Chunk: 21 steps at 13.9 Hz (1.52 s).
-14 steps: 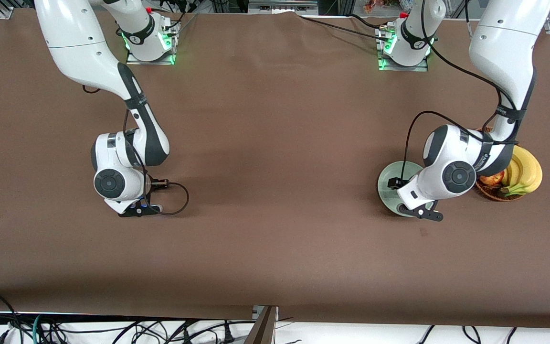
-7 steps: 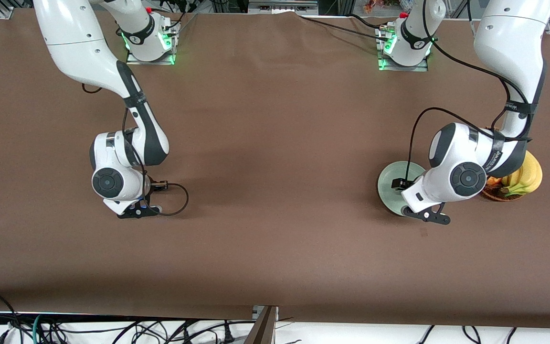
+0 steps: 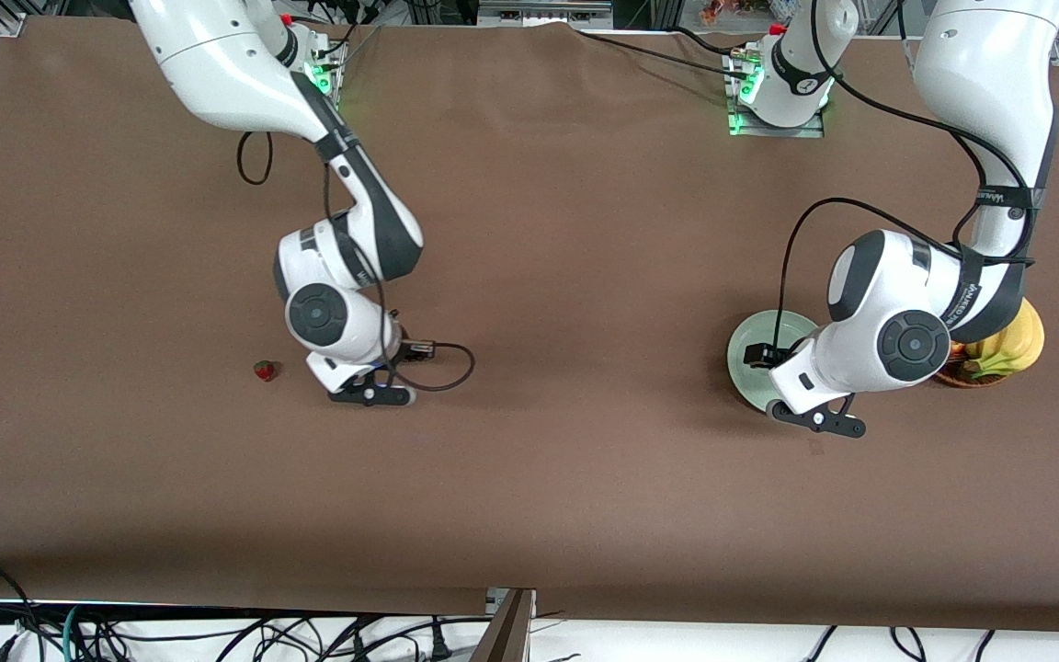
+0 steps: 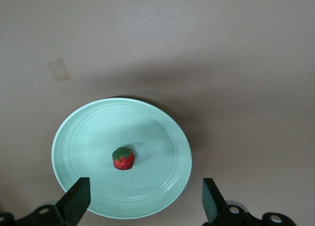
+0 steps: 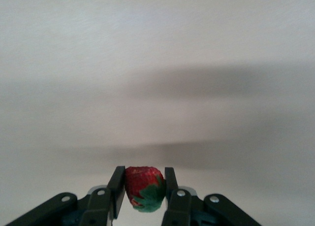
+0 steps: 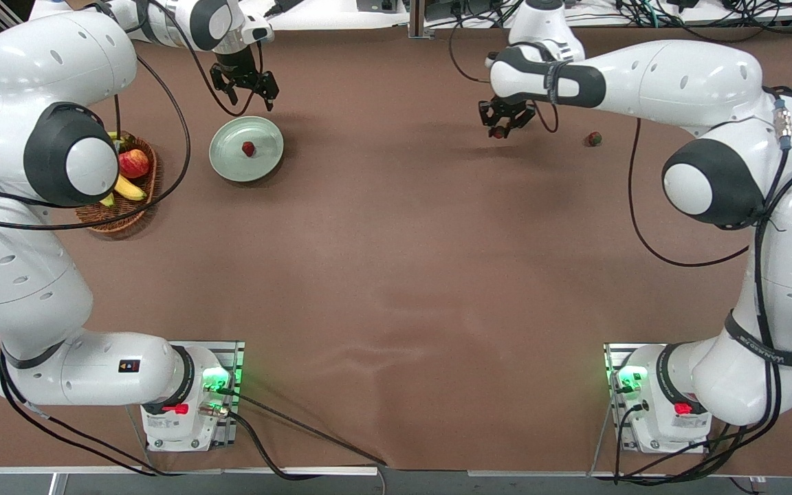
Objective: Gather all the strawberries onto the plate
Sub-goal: 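Carry the second strawberry mid-table with the right gripper and release it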
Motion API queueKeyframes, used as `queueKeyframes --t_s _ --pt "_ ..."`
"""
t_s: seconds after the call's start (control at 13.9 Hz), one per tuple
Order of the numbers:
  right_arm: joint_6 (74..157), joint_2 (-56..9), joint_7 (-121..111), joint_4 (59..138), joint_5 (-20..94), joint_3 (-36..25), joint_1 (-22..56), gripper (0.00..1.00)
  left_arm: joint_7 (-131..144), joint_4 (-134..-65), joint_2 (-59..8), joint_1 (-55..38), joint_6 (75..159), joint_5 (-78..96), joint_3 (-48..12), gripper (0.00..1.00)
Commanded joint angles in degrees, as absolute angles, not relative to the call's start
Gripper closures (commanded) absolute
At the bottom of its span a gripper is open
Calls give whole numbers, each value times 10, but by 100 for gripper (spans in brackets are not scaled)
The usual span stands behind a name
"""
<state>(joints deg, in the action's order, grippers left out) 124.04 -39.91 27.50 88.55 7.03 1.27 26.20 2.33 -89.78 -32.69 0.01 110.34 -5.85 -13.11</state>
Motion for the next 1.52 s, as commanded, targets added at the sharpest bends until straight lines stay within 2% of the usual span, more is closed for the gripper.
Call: queueKeyframes --t_s 0.0,0.29,0.65,0.72,0.79,0.87,1.01,1.44 --pt "1291 -420 368 857 83 12 307 100 25 -889 -327 -4 1091 -49 -128 0" --pt "1467 -498 588 794 82 12 417 100 25 -889 -329 -4 1091 -49 -127 0" --pt "1548 -583 655 712 81 12 495 98 25 -890 -330 -4 1091 -49 -127 0" --pt "1562 -591 655 709 80 11 504 80 25 -890 -330 -4 1091 -49 -127 0" --pt "1563 -590 651 709 80 10 503 47 25 -890 -330 -4 1091 -49 -127 0" --pt "1559 -585 649 709 76 7 501 0 25 -890 -330 -4 1091 -49 -127 0" --pt "1520 -571 639 708 76 -1 488 0 25 -890 -330 -4 1091 -49 -127 0" --pt "1191 -461 324 697 82 -1 326 0 26 -890 -330 -6 1091 -49 -127 0"
